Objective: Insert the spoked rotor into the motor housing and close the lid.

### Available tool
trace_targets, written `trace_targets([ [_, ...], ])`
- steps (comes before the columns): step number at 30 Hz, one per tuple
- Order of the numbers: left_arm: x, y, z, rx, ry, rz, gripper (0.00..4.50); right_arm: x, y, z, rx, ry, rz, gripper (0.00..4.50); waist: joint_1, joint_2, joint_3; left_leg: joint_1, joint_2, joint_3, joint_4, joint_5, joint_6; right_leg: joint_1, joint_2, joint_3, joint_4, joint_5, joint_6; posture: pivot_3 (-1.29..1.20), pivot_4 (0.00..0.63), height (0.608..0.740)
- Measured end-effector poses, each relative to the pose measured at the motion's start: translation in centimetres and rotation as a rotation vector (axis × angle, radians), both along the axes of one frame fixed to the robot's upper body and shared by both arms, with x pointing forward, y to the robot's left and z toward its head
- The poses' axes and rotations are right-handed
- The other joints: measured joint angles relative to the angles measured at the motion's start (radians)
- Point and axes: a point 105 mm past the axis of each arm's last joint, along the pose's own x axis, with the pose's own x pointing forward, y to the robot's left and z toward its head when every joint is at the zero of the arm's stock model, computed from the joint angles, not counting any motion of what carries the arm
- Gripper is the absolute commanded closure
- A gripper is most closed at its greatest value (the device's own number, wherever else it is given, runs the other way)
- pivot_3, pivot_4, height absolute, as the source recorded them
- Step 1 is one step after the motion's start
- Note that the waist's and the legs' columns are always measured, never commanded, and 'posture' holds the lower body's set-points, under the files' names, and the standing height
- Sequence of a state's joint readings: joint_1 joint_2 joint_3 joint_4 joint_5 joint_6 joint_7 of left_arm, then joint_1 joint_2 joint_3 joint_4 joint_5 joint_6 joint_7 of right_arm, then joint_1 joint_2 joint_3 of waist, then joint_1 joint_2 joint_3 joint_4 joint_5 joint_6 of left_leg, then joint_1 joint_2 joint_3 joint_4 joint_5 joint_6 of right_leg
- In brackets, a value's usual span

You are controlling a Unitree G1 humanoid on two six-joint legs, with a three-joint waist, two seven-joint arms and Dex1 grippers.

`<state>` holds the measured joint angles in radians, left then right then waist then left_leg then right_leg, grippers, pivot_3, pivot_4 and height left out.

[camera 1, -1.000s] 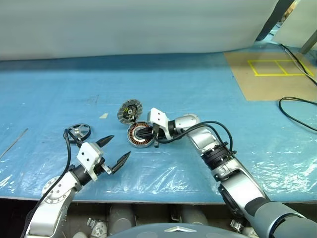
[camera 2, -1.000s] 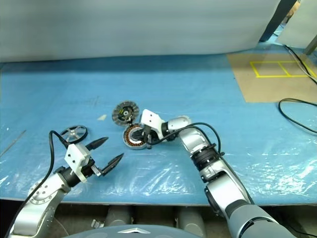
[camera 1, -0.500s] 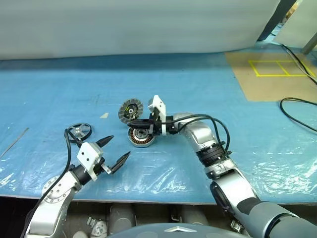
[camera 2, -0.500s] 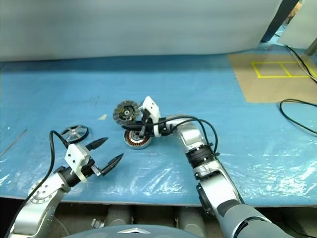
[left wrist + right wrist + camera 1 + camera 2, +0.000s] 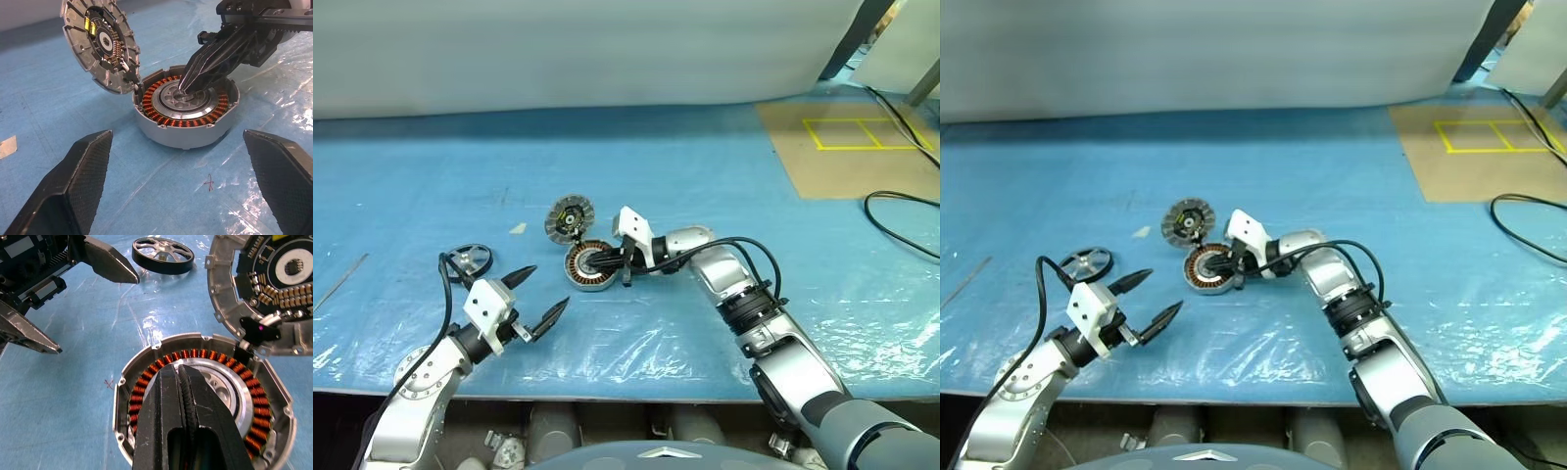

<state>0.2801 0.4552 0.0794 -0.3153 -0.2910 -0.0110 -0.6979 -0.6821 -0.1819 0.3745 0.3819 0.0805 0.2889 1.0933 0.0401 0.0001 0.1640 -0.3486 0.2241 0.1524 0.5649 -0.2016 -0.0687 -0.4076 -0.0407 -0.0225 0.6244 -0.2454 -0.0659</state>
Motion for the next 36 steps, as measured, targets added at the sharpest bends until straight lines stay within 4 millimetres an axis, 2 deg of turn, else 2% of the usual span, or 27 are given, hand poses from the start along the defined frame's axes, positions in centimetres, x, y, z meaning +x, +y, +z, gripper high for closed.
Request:
trace_targets([
  [17,0.2,0.0,0.1,0.005,-0.006,-0.002,0.00,0.3,-0.1,-1.1,-0.094,-0.070,0.008,4.45,0.000,0.000,-0.001,0.001,0.000,0.000,0.000,0.000,0.000,0.003,0.000,0.000,0.000,0.000,0.000,0.00,0.150,0.740],
  [28,0.4,0.1,0.3,0.014,-0.011,-0.014,0.00,0.6,-0.3,-1.3,-0.146,-0.086,-0.004,4.45,0.004,0.001,-0.002,0.010,-0.001,0.000,0.000,-0.002,0.004,0.013,-0.001,0.000,0.000,0.000,0.000,0.00,0.150,0.740],
  [36,0.6,0.0,0.4,0.016,-0.015,-0.020,0.00,0.7,-0.4,-1.1,-0.140,-0.066,-0.012,4.45,0.005,0.002,-0.005,0.012,-0.002,0.000,0.000,-0.002,0.004,0.013,-0.002,0.001,-0.001,0.000,0.000,0.00,0.150,0.740],
])
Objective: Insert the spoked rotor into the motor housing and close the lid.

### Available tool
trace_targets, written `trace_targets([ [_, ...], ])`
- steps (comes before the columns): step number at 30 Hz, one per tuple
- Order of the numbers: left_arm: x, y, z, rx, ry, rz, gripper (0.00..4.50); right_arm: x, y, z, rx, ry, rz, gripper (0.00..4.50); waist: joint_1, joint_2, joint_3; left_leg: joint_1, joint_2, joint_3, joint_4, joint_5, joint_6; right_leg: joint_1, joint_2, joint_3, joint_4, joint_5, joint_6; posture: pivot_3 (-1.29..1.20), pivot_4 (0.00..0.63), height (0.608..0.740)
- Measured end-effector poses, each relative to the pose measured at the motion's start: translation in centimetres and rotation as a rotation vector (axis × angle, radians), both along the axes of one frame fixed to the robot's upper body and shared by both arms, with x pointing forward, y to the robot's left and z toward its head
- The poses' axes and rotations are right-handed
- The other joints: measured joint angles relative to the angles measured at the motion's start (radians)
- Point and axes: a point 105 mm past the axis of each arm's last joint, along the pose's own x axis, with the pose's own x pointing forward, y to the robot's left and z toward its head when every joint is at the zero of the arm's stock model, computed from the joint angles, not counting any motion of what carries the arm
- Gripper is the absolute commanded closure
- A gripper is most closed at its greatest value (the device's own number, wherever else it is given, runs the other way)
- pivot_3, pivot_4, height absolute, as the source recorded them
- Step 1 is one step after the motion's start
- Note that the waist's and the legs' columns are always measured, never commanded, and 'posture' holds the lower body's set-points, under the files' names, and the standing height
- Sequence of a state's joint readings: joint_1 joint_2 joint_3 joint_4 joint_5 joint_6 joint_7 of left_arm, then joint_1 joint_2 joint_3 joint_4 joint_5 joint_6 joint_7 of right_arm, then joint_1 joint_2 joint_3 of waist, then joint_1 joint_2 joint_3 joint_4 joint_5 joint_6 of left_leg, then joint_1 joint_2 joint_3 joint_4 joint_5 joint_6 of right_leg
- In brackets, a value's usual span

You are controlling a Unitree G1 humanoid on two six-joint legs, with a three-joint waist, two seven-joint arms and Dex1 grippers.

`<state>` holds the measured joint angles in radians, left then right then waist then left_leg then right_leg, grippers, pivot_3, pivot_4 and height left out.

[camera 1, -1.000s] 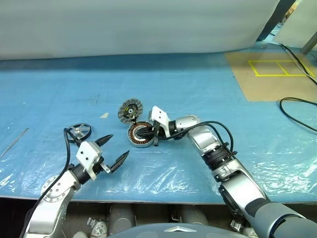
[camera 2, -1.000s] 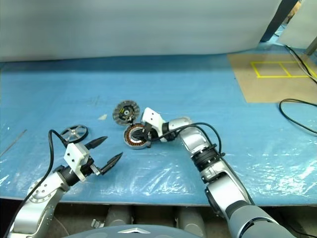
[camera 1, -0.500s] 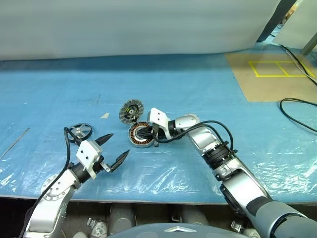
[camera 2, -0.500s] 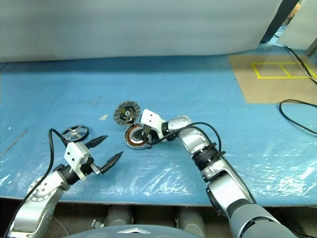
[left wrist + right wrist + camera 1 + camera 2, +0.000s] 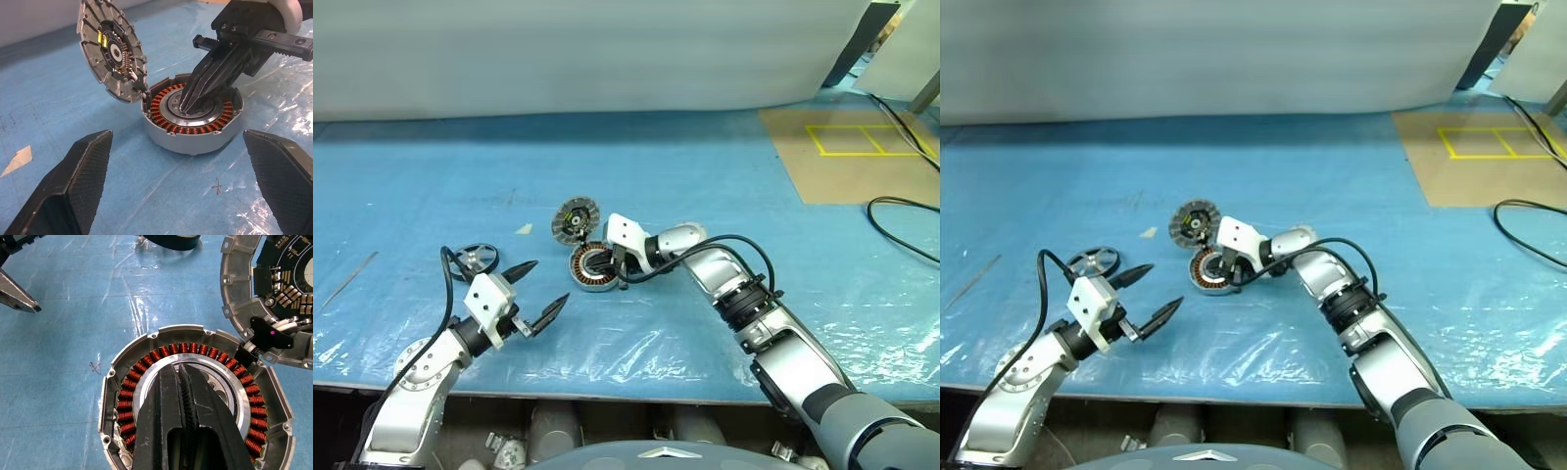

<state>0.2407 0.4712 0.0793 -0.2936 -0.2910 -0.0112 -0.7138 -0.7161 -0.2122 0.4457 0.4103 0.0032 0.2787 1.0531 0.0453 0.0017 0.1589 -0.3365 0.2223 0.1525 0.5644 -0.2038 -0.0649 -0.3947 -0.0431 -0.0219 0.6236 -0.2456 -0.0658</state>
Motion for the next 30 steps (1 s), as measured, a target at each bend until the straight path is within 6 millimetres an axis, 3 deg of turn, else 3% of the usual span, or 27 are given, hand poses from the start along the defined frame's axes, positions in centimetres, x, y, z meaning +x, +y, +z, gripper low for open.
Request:
trace_targets([
  [9,0.1,0.0,0.0,-0.001,-0.001,0.000,0.00,0.0,-0.6,1.3,-0.007,0.066,0.021,4.45,-0.002,0.000,0.000,-0.012,0.002,0.000,0.000,0.002,-0.003,-0.012,0.002,0.000,0.000,0.000,0.000,0.00,0.150,0.740],
  [16,0.1,-0.1,-0.1,-0.009,0.000,0.002,0.00,0.4,0.0,3.6,-0.084,-0.005,0.086,4.45,-0.005,-0.001,0.001,-0.012,0.002,0.000,0.000,0.002,-0.004,-0.013,0.003,-0.001,0.000,0.000,0.000,0.00,0.150,0.740],
  [30,-0.1,-0.1,-0.3,-0.017,0.000,0.013,0.00,0.6,0.7,2.2,-0.226,-0.012,0.149,4.45,-0.004,-0.001,0.001,-0.012,0.002,0.000,0.000,0.002,-0.004,-0.013,0.002,-0.001,0.000,0.000,0.000,0.00,0.150,0.740],
])
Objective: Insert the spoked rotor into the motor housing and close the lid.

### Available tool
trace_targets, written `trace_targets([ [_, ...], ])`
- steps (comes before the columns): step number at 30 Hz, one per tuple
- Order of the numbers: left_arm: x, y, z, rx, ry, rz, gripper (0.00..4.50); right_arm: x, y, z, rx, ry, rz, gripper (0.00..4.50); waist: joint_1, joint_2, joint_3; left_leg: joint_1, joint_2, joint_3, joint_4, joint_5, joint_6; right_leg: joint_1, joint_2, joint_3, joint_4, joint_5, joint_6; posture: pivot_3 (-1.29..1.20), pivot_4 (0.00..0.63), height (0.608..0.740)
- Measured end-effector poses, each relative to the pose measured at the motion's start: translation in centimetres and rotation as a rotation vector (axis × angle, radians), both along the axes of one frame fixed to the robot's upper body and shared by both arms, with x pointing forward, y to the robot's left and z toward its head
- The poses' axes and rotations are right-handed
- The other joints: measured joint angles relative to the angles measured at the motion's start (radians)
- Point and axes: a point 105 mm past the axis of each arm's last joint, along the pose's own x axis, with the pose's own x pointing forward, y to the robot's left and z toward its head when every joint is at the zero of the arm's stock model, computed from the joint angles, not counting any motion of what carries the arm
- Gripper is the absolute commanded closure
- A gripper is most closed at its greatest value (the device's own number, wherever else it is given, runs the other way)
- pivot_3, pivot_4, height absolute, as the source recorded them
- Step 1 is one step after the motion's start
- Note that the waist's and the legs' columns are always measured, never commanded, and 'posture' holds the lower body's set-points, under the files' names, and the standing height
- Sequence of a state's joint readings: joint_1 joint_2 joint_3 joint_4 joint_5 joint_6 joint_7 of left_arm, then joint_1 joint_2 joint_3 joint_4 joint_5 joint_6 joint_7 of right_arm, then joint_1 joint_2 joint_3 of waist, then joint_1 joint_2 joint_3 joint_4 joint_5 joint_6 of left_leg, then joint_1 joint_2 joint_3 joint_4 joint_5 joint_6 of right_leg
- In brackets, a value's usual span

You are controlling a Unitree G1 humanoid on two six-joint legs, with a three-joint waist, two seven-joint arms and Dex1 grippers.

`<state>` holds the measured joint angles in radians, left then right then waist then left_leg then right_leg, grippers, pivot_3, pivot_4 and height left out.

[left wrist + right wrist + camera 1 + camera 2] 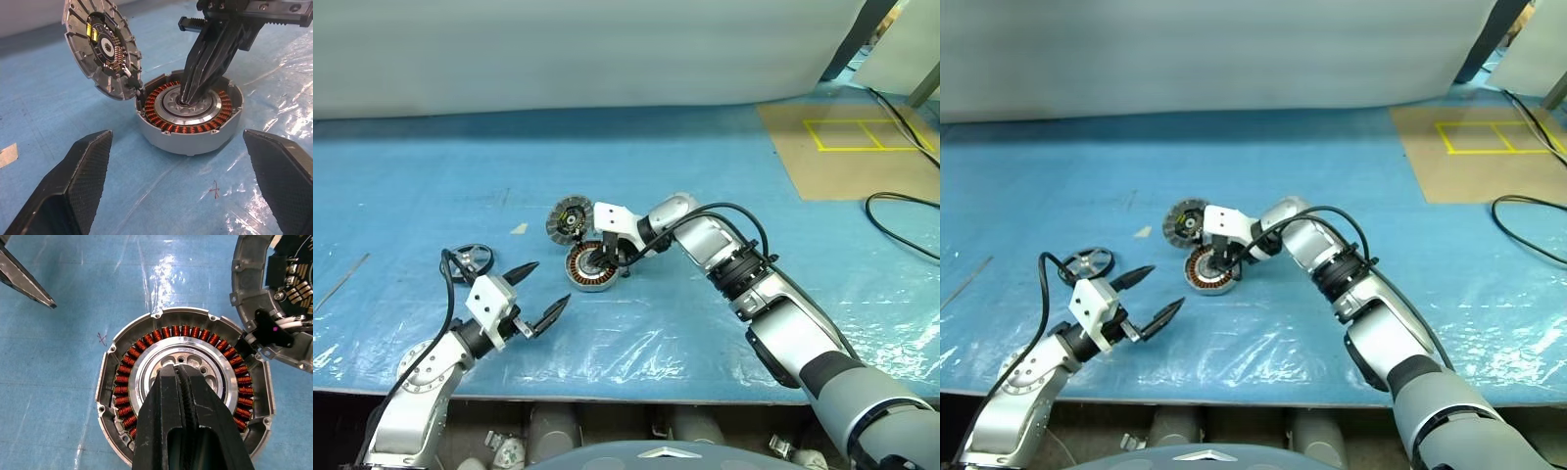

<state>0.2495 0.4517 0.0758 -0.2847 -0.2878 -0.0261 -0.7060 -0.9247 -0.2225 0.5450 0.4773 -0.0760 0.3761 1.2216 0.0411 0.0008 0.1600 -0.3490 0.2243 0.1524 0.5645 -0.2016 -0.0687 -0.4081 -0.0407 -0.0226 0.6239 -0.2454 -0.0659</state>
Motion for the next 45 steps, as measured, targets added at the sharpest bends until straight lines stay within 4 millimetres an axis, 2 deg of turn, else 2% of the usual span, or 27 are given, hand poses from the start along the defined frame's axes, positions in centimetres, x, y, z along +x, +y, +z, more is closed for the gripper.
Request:
trace_targets([
  [36,0.6,0.1,0.2,0.000,-0.017,0.009,0.00,0.3,-0.8,0.5,-0.097,-0.046,0.049,4.45,0.001,0.000,0.000,0.000,0.000,0.000,0.002,0.000,0.000,0.001,0.000,0.000,0.002,0.000,0.000,0.00,0.150,0.740],
  [40,0.6,0.1,0.2,0.000,-0.016,0.010,0.00,0.4,-0.4,0.1,-0.031,0.034,0.001,4.45,0.001,0.000,0.000,0.001,0.000,0.000,0.002,0.000,0.000,0.001,0.000,0.000,0.002,0.000,0.000,0.00,0.150,0.740],
  [45,0.6,0.1,0.2,0.000,-0.016,0.010,0.00,1.1,-1.2,-0.1,0.018,0.075,-0.062,4.45,0.003,0.000,0.000,0.000,0.000,0.000,0.002,0.000,0.000,0.001,0.000,0.000,0.002,0.000,0.000,0.00,0.150,0.740],
])
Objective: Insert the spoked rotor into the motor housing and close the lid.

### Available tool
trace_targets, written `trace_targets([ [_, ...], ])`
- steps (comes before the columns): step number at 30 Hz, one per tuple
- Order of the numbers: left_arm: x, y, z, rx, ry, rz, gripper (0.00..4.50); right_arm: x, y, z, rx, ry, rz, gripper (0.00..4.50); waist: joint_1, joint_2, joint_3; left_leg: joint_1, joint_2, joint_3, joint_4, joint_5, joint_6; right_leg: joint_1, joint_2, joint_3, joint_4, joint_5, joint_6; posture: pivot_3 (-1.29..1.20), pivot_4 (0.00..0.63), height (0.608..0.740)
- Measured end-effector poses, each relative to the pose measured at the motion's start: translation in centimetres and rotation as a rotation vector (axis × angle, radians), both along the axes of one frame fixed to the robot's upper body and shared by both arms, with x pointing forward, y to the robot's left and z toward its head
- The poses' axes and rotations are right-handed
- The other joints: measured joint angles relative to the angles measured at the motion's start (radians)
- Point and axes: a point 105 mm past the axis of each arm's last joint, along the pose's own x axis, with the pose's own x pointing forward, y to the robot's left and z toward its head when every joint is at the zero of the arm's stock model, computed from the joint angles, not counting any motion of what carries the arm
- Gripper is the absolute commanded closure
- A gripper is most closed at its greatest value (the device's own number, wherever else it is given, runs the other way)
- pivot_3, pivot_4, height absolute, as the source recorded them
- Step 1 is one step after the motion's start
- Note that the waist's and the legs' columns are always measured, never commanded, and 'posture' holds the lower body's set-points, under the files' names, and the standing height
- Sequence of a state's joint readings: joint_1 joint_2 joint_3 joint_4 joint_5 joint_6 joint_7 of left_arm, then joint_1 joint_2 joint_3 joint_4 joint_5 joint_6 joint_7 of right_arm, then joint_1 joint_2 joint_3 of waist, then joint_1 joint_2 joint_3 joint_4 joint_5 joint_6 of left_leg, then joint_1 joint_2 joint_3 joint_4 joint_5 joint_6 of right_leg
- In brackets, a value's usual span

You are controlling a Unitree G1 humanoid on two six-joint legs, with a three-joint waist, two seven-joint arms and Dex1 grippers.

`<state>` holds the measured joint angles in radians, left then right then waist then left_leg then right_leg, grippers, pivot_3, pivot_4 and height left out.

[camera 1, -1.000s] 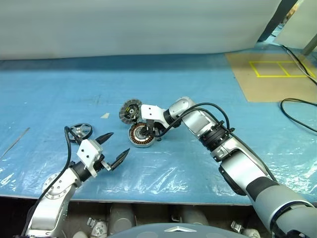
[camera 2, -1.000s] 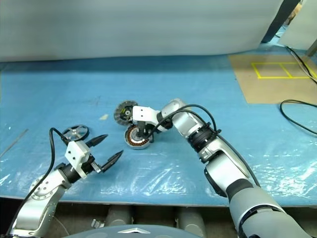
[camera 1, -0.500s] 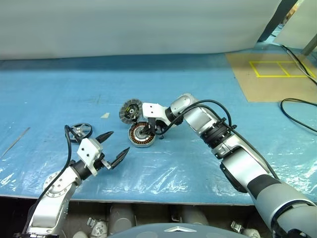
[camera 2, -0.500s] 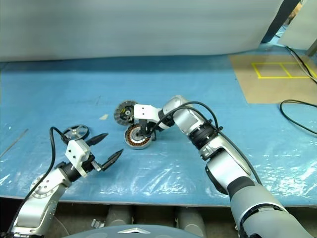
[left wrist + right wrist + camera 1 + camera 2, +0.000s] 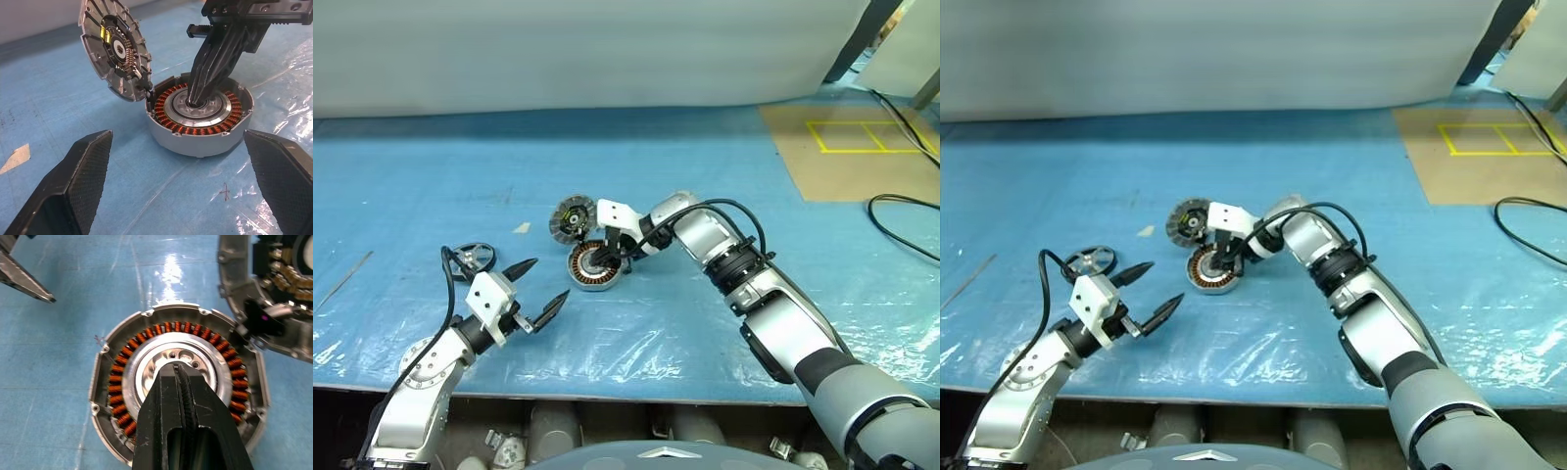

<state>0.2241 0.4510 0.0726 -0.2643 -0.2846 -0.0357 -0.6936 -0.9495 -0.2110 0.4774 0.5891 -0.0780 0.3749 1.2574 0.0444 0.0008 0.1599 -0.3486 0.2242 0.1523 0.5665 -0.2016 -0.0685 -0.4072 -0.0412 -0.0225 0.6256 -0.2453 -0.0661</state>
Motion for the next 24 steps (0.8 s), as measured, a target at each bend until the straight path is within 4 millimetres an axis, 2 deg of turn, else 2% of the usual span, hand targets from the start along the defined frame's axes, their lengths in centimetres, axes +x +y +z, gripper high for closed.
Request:
trace_targets([
  [8,0.2,-0.1,0.2,0.001,-0.010,-0.006,0.00,0.7,-1.6,0.1,-0.003,-0.010,-0.044,4.45,0.003,0.000,0.000,0.000,0.000,0.000,0.003,0.000,0.000,0.001,-0.001,0.000,0.002,0.000,0.000,0.00,0.150,0.740],
  [17,0.3,-0.2,0.3,0.002,-0.013,-0.011,0.00,0.4,-2.0,0.3,-0.026,-0.004,-0.025,4.45,0.002,0.000,0.000,0.000,0.000,0.000,0.003,0.000,0.000,0.001,0.000,0.000,0.001,0.000,0.000,0.00,0.150,0.740],
  [21,0.4,-0.3,0.4,0.002,-0.016,-0.012,0.00,0.2,-1.4,0.6,-0.096,-0.070,0.036,4.45,0.000,0.000,0.000,0.000,0.000,0.000,0.001,0.000,0.000,0.000,0.000,0.000,0.001,0.000,0.000,0.00,0.150,0.740],
  [24,0.4,-0.5,0.3,0.001,-0.014,-0.018,0.00,0.0,0.0,0.5,-0.123,-0.118,0.073,4.45,-0.001,0.000,0.000,0.000,0.000,0.000,0.001,0.000,0.000,0.000,0.000,0.000,0.001,0.000,0.000,0.00,0.150,0.740],
])
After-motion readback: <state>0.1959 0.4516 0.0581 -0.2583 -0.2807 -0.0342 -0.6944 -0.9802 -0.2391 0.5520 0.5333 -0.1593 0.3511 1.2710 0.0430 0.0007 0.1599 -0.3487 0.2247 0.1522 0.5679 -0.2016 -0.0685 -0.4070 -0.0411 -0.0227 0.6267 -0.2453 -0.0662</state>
